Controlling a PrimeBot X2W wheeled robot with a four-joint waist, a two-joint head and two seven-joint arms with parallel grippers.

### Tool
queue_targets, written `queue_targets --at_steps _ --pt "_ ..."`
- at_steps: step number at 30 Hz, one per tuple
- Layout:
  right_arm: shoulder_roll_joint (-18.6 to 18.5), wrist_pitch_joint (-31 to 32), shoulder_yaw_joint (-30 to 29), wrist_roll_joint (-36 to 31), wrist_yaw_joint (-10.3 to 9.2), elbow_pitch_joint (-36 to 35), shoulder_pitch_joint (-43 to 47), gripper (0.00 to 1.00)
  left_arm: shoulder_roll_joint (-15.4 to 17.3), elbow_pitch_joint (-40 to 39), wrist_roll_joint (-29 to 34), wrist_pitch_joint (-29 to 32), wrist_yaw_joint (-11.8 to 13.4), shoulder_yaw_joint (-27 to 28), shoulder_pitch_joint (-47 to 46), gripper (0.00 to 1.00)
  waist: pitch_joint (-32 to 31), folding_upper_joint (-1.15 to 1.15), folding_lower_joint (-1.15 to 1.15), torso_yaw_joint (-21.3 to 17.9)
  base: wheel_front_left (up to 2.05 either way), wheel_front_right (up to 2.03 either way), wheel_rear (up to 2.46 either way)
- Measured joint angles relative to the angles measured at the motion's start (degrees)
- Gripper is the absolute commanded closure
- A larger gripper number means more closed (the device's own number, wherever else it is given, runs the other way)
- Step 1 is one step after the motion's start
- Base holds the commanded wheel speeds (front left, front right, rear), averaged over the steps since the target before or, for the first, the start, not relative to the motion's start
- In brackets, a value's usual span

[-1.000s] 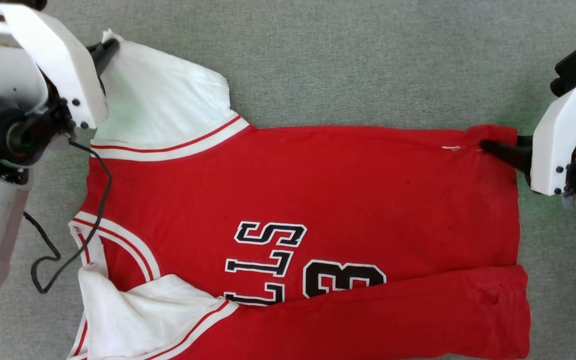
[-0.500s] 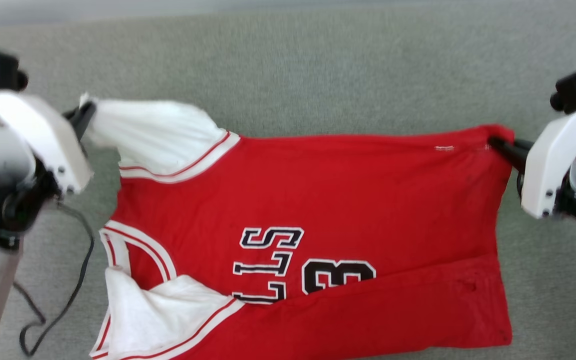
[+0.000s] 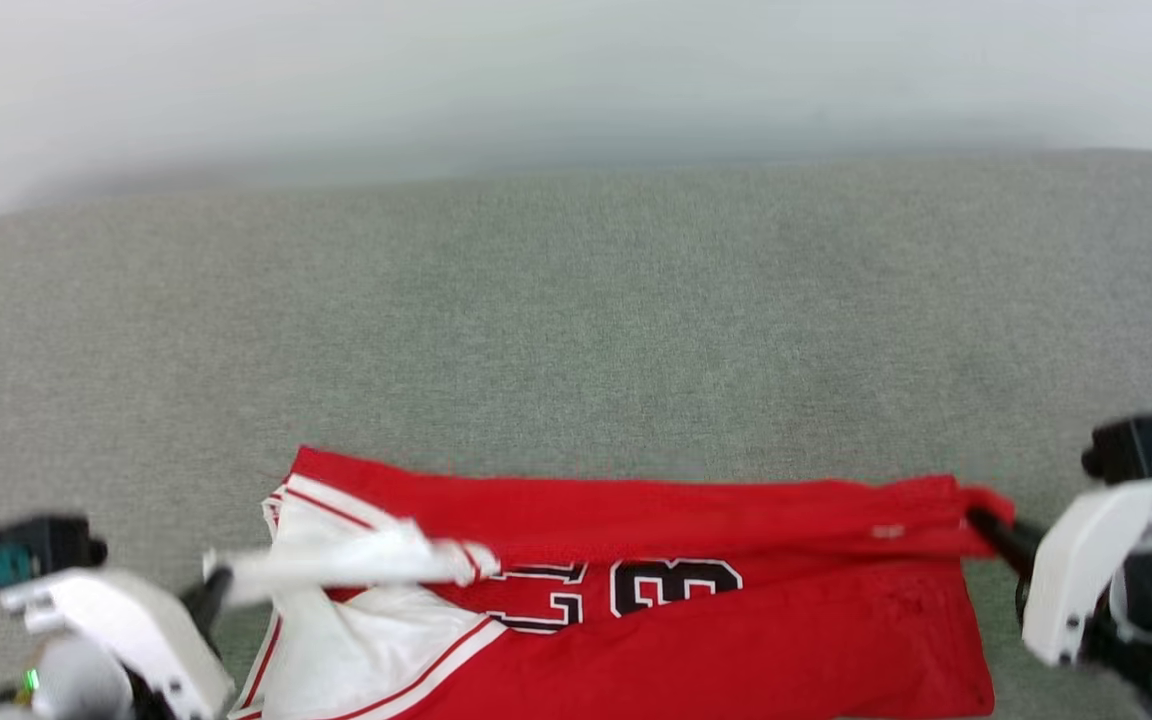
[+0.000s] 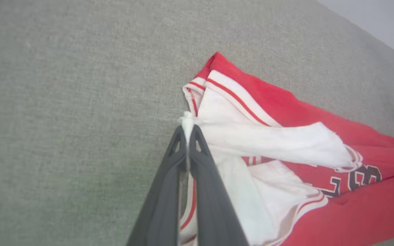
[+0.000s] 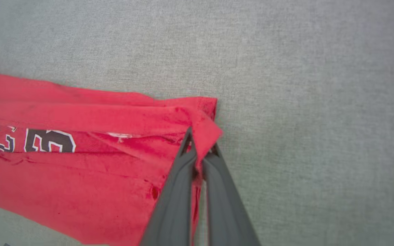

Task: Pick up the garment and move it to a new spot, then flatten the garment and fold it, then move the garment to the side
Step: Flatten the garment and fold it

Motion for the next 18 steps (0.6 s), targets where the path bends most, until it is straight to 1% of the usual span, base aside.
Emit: queue_targets --at_steps 1,5,6,7,8,9,13,18 --pt "0.6 -1.0 -0.6 0.3 0.00 0.2 1.4 1.00 -0.5 -0.1 -0.7 -0.6 0.3 0.4 1.9 1.00 -0.3 0.00 0.00 0.1 0.00 0.00 0.00" --pt "2.3 -3.2 -1.7 0.6 0.00 2.2 5.8 1.00 -3.4 1.0 -2.2 -2.0 0.2 -0.6 6.9 1.00 -0.7 0.00 0.00 0.1 0.00 0.00 0.00" --pt "2.7 -3.6 -2.0 0.8 0.00 2.9 6.6 0.82 -4.0 1.6 -2.2 -2.5 0.1 -0.9 7.2 1.00 -0.7 0.00 0.00 0.1 0.00 0.00 0.00" --pt "3.0 -4.3 -1.9 0.9 0.00 3.4 7.4 0.41 -4.7 2.3 -2.4 -2.7 -0.2 -1.1 7.3 0.98 -0.8 0.00 0.00 0.0 0.00 0.00 0.00" --pt "3.4 -5.1 -1.9 0.9 0.00 3.8 7.9 0.00 -5.5 2.9 -2.5 -3.1 -0.4 -1.5 7.3 0.60 -0.8 0.00 0.00 0.0 0.00 0.00 0.00" --pt "3.6 -5.8 -2.0 1.1 -0.01 4.1 8.2 0.00 -6.2 3.7 -2.3 -3.9 -0.7 -1.7 7.3 0.00 -1.0 0.00 0.00 0.0 0.00 0.00 0.00" --pt "4.0 -9.0 -2.2 1.6 -0.01 3.3 10.7 0.00 -7.7 5.3 -0.1 -7.5 -1.8 -3.0 7.0 0.00 -2.0 0.00 0.00 -0.2 0.00 0.00 0.00" --pt "3.1 -10.3 -3.5 1.8 -0.01 -2.6 12.9 0.00 -8.5 4.3 4.8 -14.4 -1.5 -3.2 5.2 0.00 -4.1 0.00 0.01 -0.4 0.00 0.00 0.00"
